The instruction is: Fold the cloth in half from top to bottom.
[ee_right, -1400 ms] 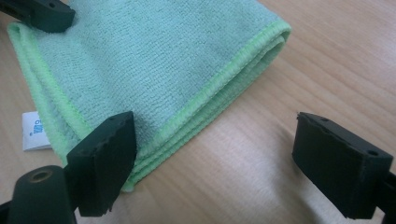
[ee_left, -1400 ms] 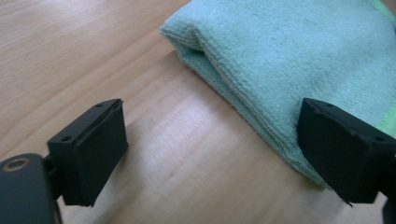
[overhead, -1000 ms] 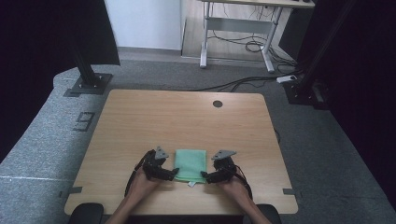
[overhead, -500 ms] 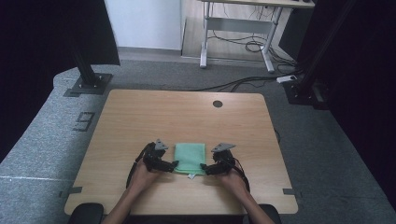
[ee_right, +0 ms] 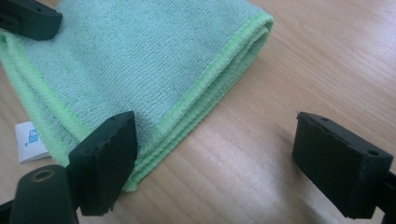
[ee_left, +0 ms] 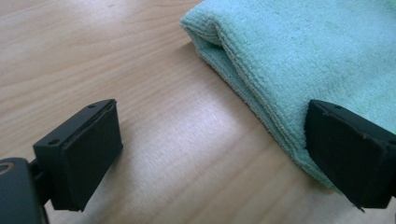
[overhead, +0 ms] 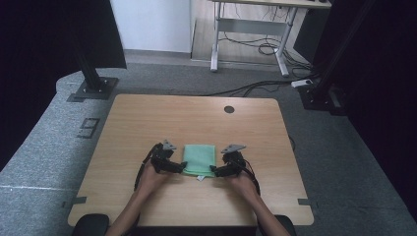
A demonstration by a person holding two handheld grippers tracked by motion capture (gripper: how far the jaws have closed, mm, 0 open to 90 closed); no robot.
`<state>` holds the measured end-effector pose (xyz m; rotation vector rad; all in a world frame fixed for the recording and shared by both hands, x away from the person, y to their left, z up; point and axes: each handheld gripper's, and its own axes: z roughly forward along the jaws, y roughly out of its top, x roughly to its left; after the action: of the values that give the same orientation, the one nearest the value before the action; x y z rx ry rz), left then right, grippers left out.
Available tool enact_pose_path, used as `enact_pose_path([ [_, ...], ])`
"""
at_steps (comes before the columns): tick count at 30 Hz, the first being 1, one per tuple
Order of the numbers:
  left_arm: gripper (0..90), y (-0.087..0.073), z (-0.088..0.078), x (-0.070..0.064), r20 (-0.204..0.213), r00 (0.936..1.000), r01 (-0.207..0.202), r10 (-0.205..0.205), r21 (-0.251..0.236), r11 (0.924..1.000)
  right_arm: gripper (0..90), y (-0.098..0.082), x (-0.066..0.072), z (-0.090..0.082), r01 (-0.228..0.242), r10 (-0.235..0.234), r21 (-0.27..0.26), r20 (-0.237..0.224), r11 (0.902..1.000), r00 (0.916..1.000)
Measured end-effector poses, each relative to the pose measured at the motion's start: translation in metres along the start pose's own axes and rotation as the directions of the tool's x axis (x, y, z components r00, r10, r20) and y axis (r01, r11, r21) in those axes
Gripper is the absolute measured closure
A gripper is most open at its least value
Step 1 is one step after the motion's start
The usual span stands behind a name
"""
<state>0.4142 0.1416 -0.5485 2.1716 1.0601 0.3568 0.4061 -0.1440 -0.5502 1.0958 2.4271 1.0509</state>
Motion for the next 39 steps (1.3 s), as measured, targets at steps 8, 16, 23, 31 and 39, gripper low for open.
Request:
enact_pose_path([
  [8, 5.2, 0.007, 0.006, 0.008, -0.013, 0.9998, 0.015, -0.015, -0.001, 0.9999, 14.0, 0.006, -0.006, 0.006, -0.006, 0.006, -0.004, 0.009, 1.0000, 0.9999],
  [16, 5.2, 0.016, 0.013, 0.017, -0.029, 0.9992, 0.028, -0.028, -0.002, 0.9996, 14.2, 0.016, -0.015, 0.015, -0.019, 0.019, 0.003, 0.020, 0.9998, 0.9996],
  [23, 5.2, 0.017, 0.015, 0.019, -0.029, 0.9990, 0.034, -0.034, -0.004, 0.9994, 14.2, 0.020, -0.019, 0.018, -0.022, 0.022, 0.007, 0.019, 0.9997, 0.9996],
  [31, 5.2, 0.017, 0.014, 0.020, -0.019, 0.9992, 0.036, -0.036, -0.007, 0.9993, 13.9, 0.019, -0.020, 0.017, -0.032, 0.032, -0.002, 0.011, 0.9995, 0.9994],
  [39, 0.0, 0.022, 0.007, 0.013, -0.042, 0.9986, 0.031, -0.031, -0.011, 0.9995, 14.4, 0.020, -0.022, 0.010, -0.034, 0.034, -0.025, -0.008, 0.9991, 0.9994],
])
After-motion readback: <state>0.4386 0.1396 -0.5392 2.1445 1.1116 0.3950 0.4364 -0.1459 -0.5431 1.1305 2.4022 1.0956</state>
